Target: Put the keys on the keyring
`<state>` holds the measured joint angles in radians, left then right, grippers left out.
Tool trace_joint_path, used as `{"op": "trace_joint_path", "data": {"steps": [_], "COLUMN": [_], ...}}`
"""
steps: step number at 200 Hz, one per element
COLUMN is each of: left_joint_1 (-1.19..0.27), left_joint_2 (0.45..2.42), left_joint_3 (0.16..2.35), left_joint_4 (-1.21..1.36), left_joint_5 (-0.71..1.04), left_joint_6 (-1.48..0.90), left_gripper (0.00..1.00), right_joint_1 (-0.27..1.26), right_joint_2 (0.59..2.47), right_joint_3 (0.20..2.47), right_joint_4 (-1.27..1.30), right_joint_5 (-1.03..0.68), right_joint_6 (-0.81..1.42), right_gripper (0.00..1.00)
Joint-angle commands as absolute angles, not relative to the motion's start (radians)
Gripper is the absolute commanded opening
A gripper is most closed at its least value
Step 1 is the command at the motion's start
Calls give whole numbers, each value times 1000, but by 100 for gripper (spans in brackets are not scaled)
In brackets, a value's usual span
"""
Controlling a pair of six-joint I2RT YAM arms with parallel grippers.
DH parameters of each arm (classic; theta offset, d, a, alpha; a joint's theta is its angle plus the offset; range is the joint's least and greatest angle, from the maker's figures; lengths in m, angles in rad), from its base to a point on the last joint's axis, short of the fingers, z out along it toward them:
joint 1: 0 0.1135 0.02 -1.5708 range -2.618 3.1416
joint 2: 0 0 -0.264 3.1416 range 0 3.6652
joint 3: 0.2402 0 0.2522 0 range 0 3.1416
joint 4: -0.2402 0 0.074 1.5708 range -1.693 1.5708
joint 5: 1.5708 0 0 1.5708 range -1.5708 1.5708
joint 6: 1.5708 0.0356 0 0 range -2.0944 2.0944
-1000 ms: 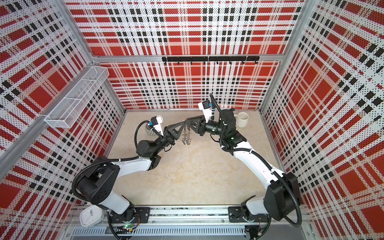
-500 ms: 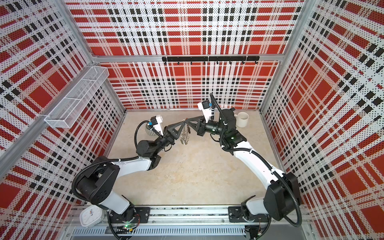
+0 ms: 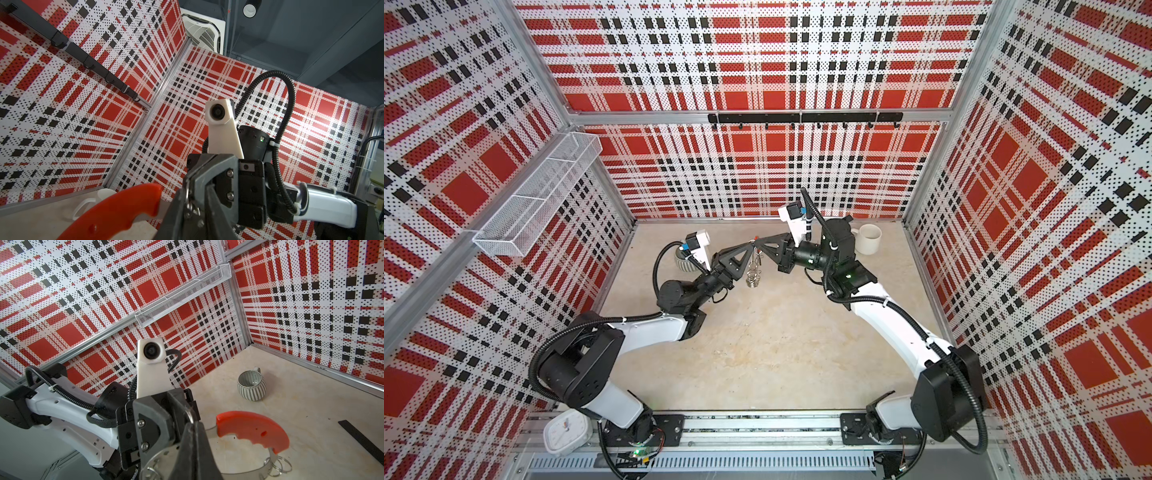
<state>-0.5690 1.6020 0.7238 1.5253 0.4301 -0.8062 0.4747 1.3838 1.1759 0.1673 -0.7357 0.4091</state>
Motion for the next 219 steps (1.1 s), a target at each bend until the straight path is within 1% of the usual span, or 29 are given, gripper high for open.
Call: {"op": "trace_joint_path", "data": {"steps": [1,23,39,58,81,105,140,157,191,219], "left_joint_1": [-554,-521,-492,-467,-463,-462,-457,-458,-457,-456], "left_joint_2": [1585,1540,1489,1415,1357,1353,1406,1441,1490,1499], "left_joint_3": [707,677,653,663,745,833,981,1049,1129,1144], "left_joint_4": [1585,1507,1391,1147,801,590,325,235,137,123], "left_joint_5": [460,481,504,520,521,578,636,661,699,712], "left_joint_6": [-768,-702,-616,-418,-134,83,263,303,339,338], "left_gripper": [26,26,25,25,26,27,29,29,29,30], "right_joint_1": [470,470,471,471,490,507,509,514,520,522], "right_joint_2": [1374,1380,1379,1376,1370,1360,1361,1364,1362,1365], "right_joint_3": [1235,1273,1278,1258,1209,1138,1097,1092,1065,1068], "right_joint_4": [69,-40,-85,-93,-61,20,63,63,94,98], "right_joint_5": [-643,-550,-485,-425,-348,-293,-325,-354,-401,-431], "right_joint_6": [296,172,88,-6,-130,-234,-284,-273,-239,-221], "right_gripper": [0,0,0,0,0,0,0,0,0,0]}}
